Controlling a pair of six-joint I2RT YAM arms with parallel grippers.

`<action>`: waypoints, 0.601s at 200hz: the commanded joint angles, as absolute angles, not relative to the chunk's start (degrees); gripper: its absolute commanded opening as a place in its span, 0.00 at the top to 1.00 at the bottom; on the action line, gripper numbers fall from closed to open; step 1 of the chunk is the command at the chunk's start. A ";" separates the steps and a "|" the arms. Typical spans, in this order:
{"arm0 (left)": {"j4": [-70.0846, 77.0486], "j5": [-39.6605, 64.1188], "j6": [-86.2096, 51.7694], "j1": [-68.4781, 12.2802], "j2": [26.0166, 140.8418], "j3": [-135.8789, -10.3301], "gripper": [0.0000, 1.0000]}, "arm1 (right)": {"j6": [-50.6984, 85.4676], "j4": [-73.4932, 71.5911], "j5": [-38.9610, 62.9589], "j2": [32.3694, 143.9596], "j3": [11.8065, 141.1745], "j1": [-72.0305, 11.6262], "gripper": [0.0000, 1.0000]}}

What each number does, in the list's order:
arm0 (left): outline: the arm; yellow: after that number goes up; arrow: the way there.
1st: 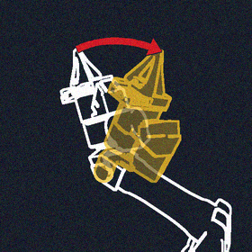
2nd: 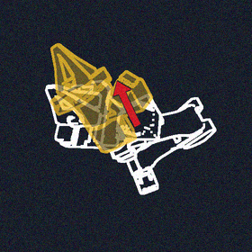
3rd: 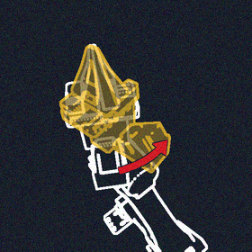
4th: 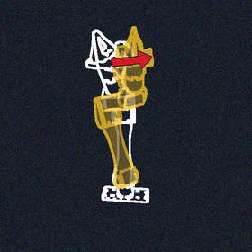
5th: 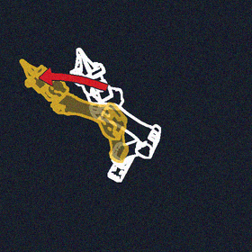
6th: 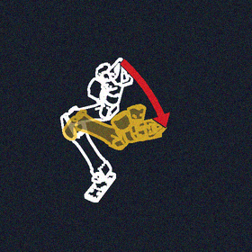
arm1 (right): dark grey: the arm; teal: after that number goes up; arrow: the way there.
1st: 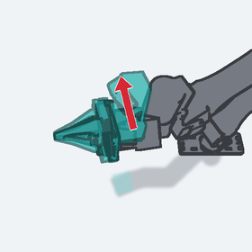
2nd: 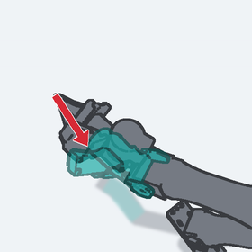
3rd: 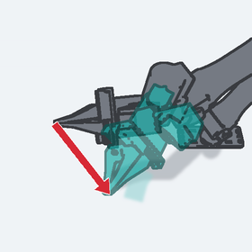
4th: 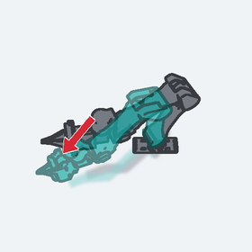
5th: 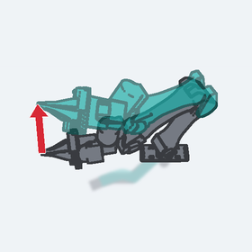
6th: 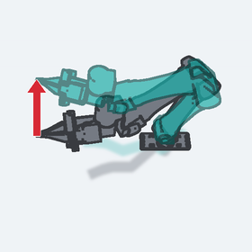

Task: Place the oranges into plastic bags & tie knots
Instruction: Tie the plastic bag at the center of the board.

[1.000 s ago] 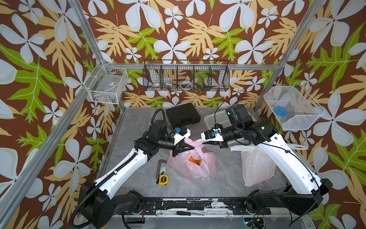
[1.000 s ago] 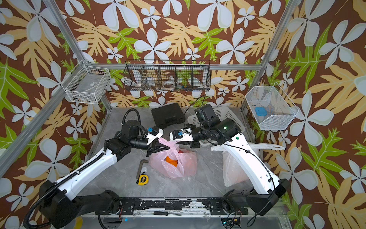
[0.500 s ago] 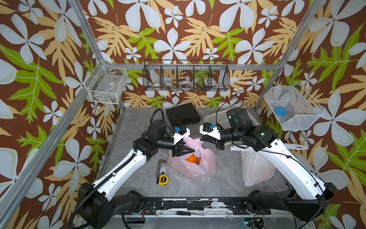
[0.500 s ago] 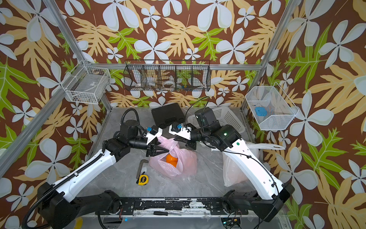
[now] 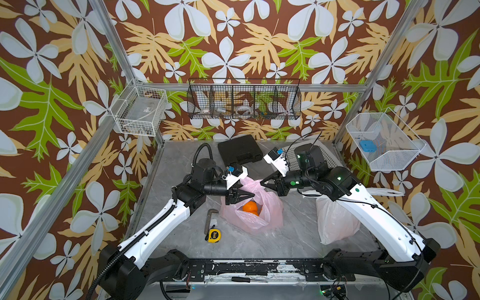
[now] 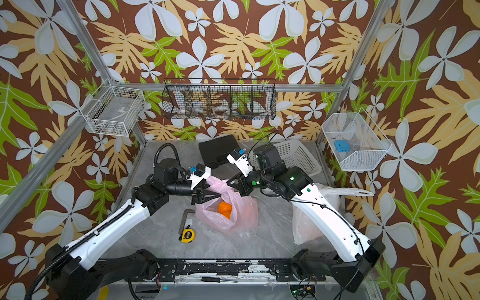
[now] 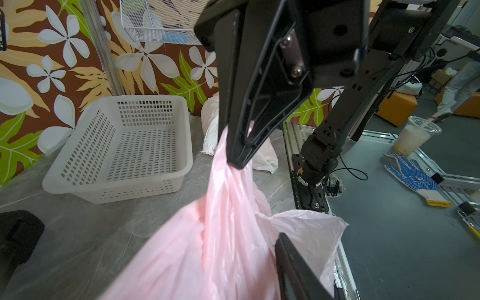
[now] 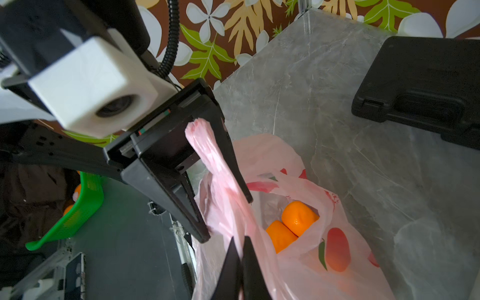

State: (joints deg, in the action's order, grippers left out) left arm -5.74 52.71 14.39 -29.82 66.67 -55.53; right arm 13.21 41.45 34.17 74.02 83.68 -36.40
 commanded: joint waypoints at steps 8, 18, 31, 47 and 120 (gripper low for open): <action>-4.70 52.43 14.80 -30.21 66.49 -55.52 0.53 | 24.37 38.65 37.13 74.18 82.98 -36.38 1.00; -4.99 52.38 14.92 -30.32 66.42 -55.55 0.53 | 26.49 38.15 37.02 74.10 82.75 -36.39 1.00; -5.18 52.17 15.12 -30.45 66.41 -55.52 0.53 | 29.83 36.23 37.44 73.97 82.05 -36.29 1.00; -5.52 51.87 15.30 -30.65 66.53 -55.63 0.53 | 33.27 35.44 38.31 74.30 82.21 -36.24 1.00; -6.86 47.03 16.87 -31.11 65.57 -55.81 0.68 | 40.35 35.87 42.18 71.56 80.60 -34.71 1.00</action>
